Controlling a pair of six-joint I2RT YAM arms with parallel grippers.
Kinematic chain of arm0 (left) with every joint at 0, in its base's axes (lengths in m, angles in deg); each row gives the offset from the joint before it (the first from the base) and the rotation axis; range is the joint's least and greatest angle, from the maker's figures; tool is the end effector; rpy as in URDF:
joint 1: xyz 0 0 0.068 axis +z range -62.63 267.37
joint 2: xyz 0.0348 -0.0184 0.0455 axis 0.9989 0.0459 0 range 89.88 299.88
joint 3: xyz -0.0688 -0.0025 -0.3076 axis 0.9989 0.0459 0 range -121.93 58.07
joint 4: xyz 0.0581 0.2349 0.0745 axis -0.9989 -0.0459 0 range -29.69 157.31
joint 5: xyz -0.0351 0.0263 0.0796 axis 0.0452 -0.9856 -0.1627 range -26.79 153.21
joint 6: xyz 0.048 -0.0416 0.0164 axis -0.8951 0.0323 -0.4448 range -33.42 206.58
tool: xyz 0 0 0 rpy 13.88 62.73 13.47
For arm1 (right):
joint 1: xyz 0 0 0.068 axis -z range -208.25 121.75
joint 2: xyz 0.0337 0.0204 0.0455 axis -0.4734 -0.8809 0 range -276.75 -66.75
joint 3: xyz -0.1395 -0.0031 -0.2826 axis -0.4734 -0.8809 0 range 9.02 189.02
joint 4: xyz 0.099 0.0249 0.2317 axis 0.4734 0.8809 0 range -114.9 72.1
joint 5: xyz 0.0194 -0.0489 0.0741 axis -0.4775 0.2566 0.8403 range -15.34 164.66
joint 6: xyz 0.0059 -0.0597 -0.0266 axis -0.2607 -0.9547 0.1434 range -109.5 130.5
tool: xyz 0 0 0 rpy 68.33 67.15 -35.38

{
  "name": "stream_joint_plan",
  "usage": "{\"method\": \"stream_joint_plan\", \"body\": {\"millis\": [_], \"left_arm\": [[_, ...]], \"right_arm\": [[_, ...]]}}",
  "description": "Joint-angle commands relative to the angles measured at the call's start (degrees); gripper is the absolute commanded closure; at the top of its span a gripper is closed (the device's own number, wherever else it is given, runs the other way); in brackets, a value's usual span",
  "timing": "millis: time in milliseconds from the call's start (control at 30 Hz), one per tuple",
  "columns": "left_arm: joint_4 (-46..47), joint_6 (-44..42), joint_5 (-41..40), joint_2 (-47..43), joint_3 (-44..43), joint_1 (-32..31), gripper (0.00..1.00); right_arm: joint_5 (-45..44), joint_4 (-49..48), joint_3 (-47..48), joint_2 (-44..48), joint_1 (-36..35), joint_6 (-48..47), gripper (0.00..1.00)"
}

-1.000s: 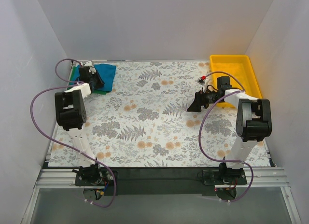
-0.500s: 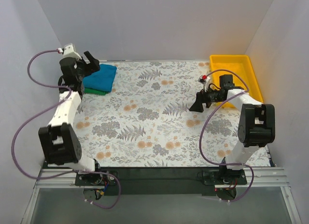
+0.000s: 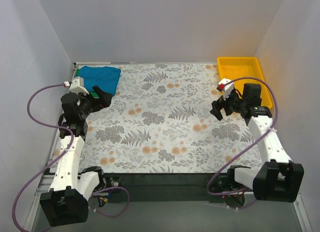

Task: Fold and stack the t-shirts
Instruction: Reset both grippers

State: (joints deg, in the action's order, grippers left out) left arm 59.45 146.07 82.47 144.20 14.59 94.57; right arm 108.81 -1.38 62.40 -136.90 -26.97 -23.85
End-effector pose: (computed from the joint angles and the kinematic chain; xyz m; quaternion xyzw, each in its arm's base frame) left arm 0.2006 0.0082 0.3385 -0.3589 0.7228 -0.3753 0.4559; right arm 0.2486 0.0235 0.3165 -0.3652 0.7964 0.1307 0.4640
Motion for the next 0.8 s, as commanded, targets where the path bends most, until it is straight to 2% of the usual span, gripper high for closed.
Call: {"method": "stream_joint_plan", "body": {"millis": [0, 133, 200, 400, 533, 767], "left_arm": [[-5.1, -0.2, 1.7, -4.0, 0.3, -0.4, 0.12], [-5.8, 0.3, 3.1, -5.6, 1.6, -0.7, 0.12], [-5.9, 0.3, 3.8, -5.9, 1.7, -1.0, 0.12], [-6.7, -1.2, 3.8, -6.0, 1.1, -2.3, 0.12], [-6.7, -1.4, 3.6, -6.5, 1.5, -2.6, 0.12], [-6.9, -1.7, 3.3, -7.1, 1.7, -3.0, 0.12]], "right_arm": [[-10.0, -4.0, -2.5, 8.9, 1.3, 1.9, 0.02], [-17.4, -6.6, -5.2, 15.2, 2.1, 12.3, 0.02], [-18.3, -7.1, -6.1, 17.7, 2.2, 16.2, 0.02], [-25.0, -10.3, -10.1, 21.3, 2.4, 23.6, 0.02], [-31.1, -11.0, -10.2, 21.5, 2.6, 26.2, 0.02], [-33.7, -11.3, -9.7, 21.7, 2.7, 28.5, 0.02]]}}
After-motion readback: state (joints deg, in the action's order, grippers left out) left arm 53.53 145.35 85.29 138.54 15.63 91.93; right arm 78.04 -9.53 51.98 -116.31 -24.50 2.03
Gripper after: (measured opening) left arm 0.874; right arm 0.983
